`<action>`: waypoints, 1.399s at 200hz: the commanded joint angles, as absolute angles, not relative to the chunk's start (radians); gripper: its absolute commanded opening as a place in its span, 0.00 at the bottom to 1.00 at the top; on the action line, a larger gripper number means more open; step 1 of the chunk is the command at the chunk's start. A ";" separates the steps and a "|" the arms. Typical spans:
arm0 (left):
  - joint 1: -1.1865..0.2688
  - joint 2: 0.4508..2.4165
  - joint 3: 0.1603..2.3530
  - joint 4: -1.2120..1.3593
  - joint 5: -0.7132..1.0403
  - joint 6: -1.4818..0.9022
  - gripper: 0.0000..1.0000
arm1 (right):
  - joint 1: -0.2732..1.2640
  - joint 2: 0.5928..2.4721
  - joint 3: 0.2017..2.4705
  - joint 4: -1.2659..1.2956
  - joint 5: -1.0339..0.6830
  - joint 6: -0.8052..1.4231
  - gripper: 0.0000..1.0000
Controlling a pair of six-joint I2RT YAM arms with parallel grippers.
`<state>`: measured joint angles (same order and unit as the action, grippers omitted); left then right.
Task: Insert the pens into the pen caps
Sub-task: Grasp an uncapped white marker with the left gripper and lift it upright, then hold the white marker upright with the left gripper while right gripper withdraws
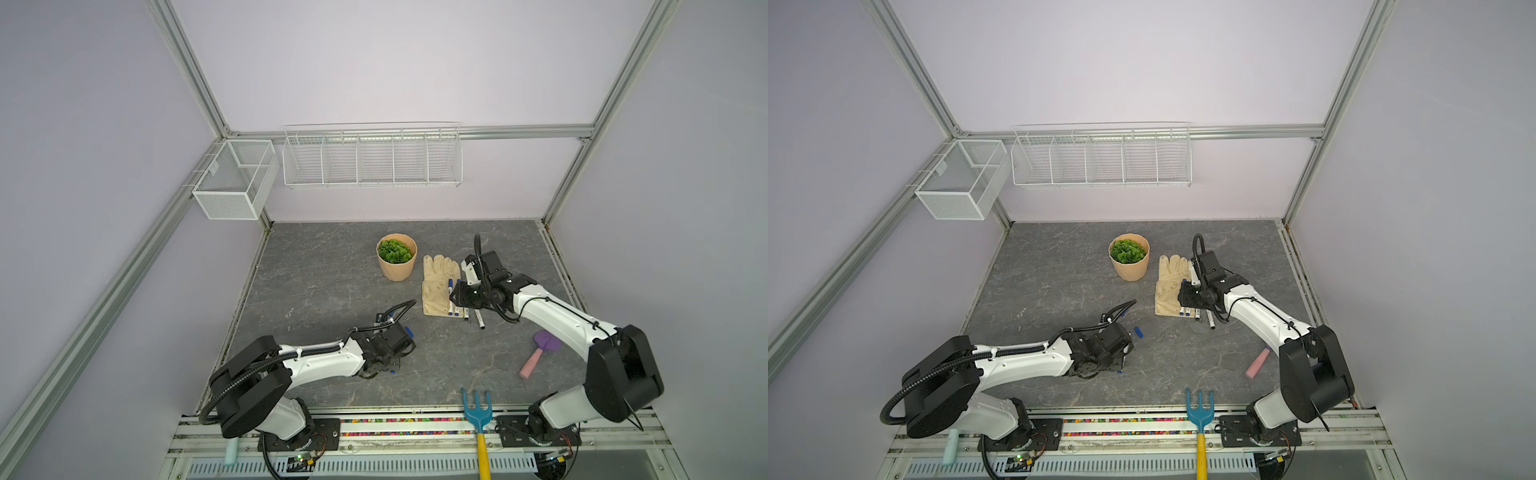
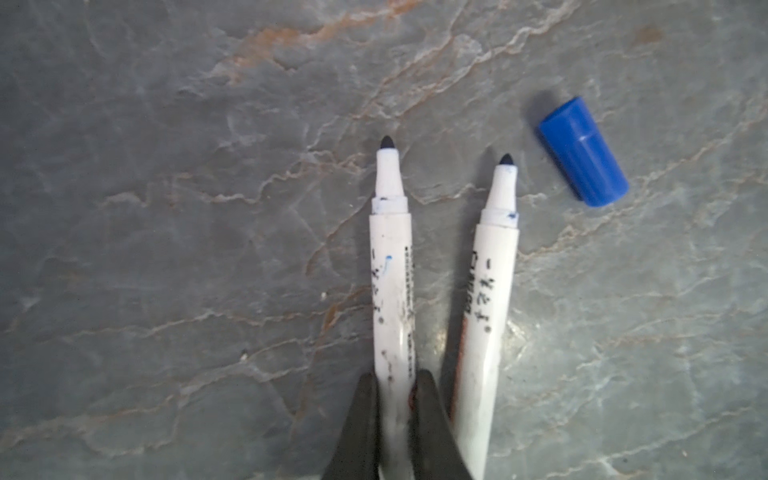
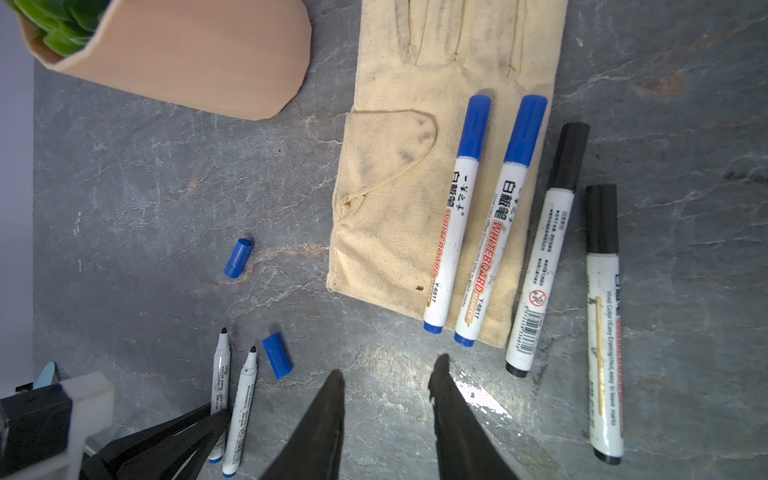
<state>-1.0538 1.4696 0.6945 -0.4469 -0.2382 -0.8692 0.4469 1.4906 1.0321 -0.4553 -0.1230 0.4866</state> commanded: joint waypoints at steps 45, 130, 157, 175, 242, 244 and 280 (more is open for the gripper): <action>-1.057 1.294 0.693 -0.390 -0.273 -0.799 0.00 | 0.469 1.390 1.035 -0.422 -0.241 0.480 0.39; -1.057 1.040 0.613 -0.121 -0.165 -0.664 0.00 | 0.628 1.427 1.101 -0.308 -0.586 0.397 0.41; -1.058 1.017 0.618 -0.106 -0.169 -0.660 0.00 | 0.673 1.481 1.168 -0.381 -0.591 0.345 0.41; -1.058 1.015 0.620 -0.092 -0.174 -0.658 0.00 | 0.683 1.510 1.194 -0.402 -0.594 0.334 0.41; -1.060 1.009 0.618 -0.041 -0.198 -0.650 0.00 | 0.697 1.554 1.226 -0.430 -0.621 0.317 0.22; -1.059 1.010 0.619 -0.040 -0.199 -0.650 0.00 | 0.698 1.554 1.226 -0.430 -0.622 0.317 0.21; -1.060 1.021 0.617 -0.032 -0.205 -0.652 0.00 | 0.698 1.547 1.227 -0.442 -0.628 0.319 0.11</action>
<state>-1.0569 1.0256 0.6212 -0.0830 -0.1814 -0.6678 0.6964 1.5505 1.2198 -0.4023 -0.6247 0.3424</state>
